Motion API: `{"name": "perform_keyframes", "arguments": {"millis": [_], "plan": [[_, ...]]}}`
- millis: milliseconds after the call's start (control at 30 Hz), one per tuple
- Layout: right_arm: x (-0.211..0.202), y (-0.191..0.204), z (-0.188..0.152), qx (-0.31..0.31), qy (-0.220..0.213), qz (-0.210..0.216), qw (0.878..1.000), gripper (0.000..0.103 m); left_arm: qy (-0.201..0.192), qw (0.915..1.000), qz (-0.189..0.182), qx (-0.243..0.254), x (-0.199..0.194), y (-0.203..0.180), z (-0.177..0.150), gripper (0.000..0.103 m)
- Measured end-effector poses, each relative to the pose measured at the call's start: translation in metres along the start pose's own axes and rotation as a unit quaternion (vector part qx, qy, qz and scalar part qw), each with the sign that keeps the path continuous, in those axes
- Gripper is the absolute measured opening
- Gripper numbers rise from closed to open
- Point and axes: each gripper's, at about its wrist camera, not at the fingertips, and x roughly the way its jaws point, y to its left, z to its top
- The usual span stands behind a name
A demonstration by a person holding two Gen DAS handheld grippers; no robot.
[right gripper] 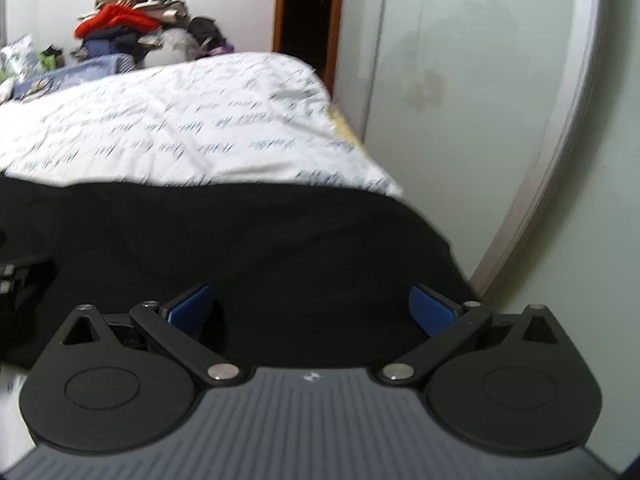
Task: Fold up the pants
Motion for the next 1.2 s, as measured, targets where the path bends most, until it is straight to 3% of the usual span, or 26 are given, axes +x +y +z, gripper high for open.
{"name": "perform_keyframes", "arguments": {"millis": [100,200,433,567,900,967,1067,1133,1200], "plan": [[0.011,-0.006,0.008,-0.007,0.005,-0.007,1.000,0.103,0.000,1.0000,0.000,0.000,0.000,0.000,0.000,0.103],[0.023,-0.014,0.009,-0.004,0.035,0.013,0.999,0.103,0.000,1.0000,-0.001,-0.001,0.000,0.000,0.000,0.103],[0.014,-0.025,0.004,-0.035,0.057,0.033,0.997,0.103,0.000,1.0000,0.000,0.000,0.000,0.000,0.000,0.103],[0.011,-0.024,0.010,-0.022,0.036,0.012,0.999,0.103,0.000,1.0000,0.000,0.000,0.000,0.000,0.000,0.103],[0.005,-0.038,0.000,-0.022,0.048,0.010,0.999,0.103,0.000,1.0000,-0.001,-0.001,0.000,0.000,0.000,0.103],[-0.008,-0.052,-0.004,0.008,0.028,-0.021,0.999,0.103,0.000,1.0000,0.000,0.000,0.000,0.000,0.000,0.103],[-0.030,-0.088,-0.009,0.101,-0.015,-0.061,0.993,0.103,-0.001,1.0000,0.000,0.000,0.000,0.000,0.000,0.103],[-0.040,-0.119,-0.016,0.205,-0.024,-0.041,0.978,0.103,-0.001,1.0000,0.000,0.000,0.000,0.000,0.000,0.103],[-0.040,-0.147,-0.025,0.304,-0.018,0.024,0.952,0.103,-0.001,1.0000,0.000,0.000,0.000,0.000,0.000,0.103]]}}
